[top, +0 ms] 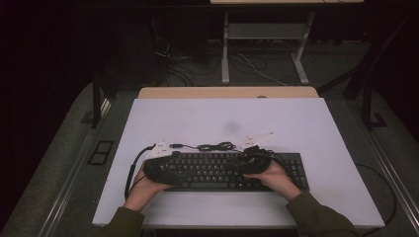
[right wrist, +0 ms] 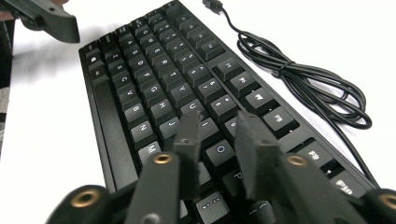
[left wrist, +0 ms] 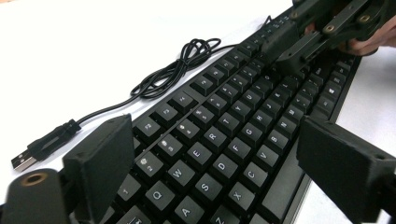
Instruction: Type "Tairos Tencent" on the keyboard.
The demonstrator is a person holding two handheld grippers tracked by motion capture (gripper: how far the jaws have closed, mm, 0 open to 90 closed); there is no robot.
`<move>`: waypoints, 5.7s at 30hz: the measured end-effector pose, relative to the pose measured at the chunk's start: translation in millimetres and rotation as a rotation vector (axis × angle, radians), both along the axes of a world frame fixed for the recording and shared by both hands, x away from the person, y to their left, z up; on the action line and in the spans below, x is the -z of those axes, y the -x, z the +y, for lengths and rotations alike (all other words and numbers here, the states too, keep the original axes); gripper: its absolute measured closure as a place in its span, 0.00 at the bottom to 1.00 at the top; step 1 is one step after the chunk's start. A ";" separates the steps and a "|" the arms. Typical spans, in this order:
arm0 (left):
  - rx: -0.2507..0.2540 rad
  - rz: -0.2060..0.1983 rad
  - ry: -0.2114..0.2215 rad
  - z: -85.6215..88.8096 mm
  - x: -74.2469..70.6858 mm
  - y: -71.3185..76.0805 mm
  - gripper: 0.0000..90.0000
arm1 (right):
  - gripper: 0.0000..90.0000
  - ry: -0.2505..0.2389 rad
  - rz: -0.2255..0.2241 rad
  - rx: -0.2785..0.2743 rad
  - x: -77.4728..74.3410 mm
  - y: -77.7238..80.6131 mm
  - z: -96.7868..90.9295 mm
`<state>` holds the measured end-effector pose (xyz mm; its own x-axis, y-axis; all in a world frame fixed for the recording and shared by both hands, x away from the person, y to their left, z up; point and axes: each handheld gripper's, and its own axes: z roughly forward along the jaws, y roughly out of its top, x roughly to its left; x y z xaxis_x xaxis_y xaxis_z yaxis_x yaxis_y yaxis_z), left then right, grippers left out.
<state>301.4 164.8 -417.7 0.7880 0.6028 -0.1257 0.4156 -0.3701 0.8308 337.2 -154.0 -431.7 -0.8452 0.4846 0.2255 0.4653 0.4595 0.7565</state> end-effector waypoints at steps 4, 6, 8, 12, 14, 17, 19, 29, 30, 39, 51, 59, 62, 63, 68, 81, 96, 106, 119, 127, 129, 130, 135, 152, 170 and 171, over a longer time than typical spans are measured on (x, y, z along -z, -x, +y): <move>-0.003 -0.002 0.001 2.6 0.0 1.7 0.16 | 0.61 -0.016 0.001 0.009 -1.5 -0.8 -2.9; 0.001 -0.004 -0.002 4.5 0.0 2.4 0.19 | 0.55 -0.021 0.005 0.013 -2.0 -1.1 -4.3; -0.002 -0.007 -0.005 6.0 -0.1 3.4 0.22 | 0.49 -0.021 0.001 0.013 -2.2 -1.4 -5.4; -0.004 -0.011 0.000 8.0 0.0 5.4 0.28 | 0.40 -0.024 0.001 0.027 -2.5 -2.1 -6.8; -0.002 -0.013 0.000 7.8 0.4 6.6 0.32 | 0.36 -0.023 -0.003 0.032 -2.9 -2.3 -7.6; -0.001 -0.016 -0.014 7.5 1.5 7.5 0.41 | 0.32 -0.027 -0.006 0.036 -3.8 -2.2 -8.5; -0.002 -0.013 -0.022 7.7 2.5 7.8 0.49 | 0.30 -0.032 -0.007 0.039 -4.2 -2.7 -9.5; 0.007 0.029 -0.048 10.8 7.0 5.5 0.83 | 0.26 -0.035 -0.015 0.054 -3.7 -3.6 -10.1; 0.009 0.029 -0.056 10.9 7.3 5.2 0.86 | 0.26 -0.034 -0.014 0.057 -3.7 -3.6 -10.0; 0.012 0.067 -0.081 9.5 10.3 2.9 0.99 | 0.24 -0.038 -0.013 0.063 -3.9 -4.0 -10.6; 0.022 0.074 -0.107 1.0 15.7 -1.8 0.99 | 0.24 -0.035 -0.015 0.062 -4.1 -3.8 -10.8; 0.023 0.078 -0.105 -2.7 16.4 -3.1 0.99 | 0.24 -0.035 -0.016 0.062 -4.3 -3.8 -11.1; 0.025 0.082 -0.102 -3.1 16.6 -3.1 0.99 | 0.24 -0.034 -0.017 0.063 -4.4 -3.8 -11.1; 0.025 0.082 -0.101 -3.1 16.8 -3.1 0.99 | 0.24 -0.034 -0.018 0.064 -4.4 -3.8 -11.1; 0.031 0.089 -0.117 -3.3 18.2 -4.1 0.99 | 0.24 -0.033 -0.017 0.065 -4.1 -3.7 -10.7; 0.026 0.090 -0.096 -1.8 16.2 -3.6 0.99 | 0.24 -0.037 -0.018 0.067 -5.0 -3.6 -11.5; 0.030 0.076 -0.073 -1.1 9.3 0.0 0.99 | 0.24 -0.041 -0.019 0.069 -5.6 -3.2 -12.0; 0.028 0.078 -0.042 -1.5 5.1 4.4 0.93 | 0.22 -0.046 -0.035 0.070 -5.9 -3.4 -13.5; 0.017 0.083 -0.029 -6.9 4.7 6.5 0.60 | 0.24 -0.062 -0.030 0.064 -12.4 1.5 -20.2; 0.031 0.077 -0.014 -15.0 5.1 7.6 0.41 | 0.37 -0.074 -0.039 0.056 -16.0 11.3 -30.9; 0.033 0.075 -0.012 -16.2 5.4 8.6 0.38 | 0.42 -0.080 -0.040 0.055 -17.1 13.6 -33.4; 0.034 0.075 -0.010 -16.9 5.5 9.0 0.37 | 0.45 -0.078 -0.043 0.055 -17.3 14.8 -34.7; 0.054 0.071 -0.007 -21.0 5.5 10.6 0.34 | 0.53 -0.065 -0.039 0.051 -16.0 19.6 -38.8; 0.150 0.099 -0.012 -31.4 7.4 16.6 0.99 | 0.39 -0.061 -0.027 0.060 -12.3 18.4 -40.8; 0.192 0.124 -0.102 -37.8 20.6 17.1 0.99 | 0.35 -0.060 -0.027 0.066 -11.7 17.4 -41.2; 0.193 0.128 -0.098 -37.8 20.8 16.9 0.99 | 0.35 -0.061 -0.026 0.068 -11.9 17.5 -41.3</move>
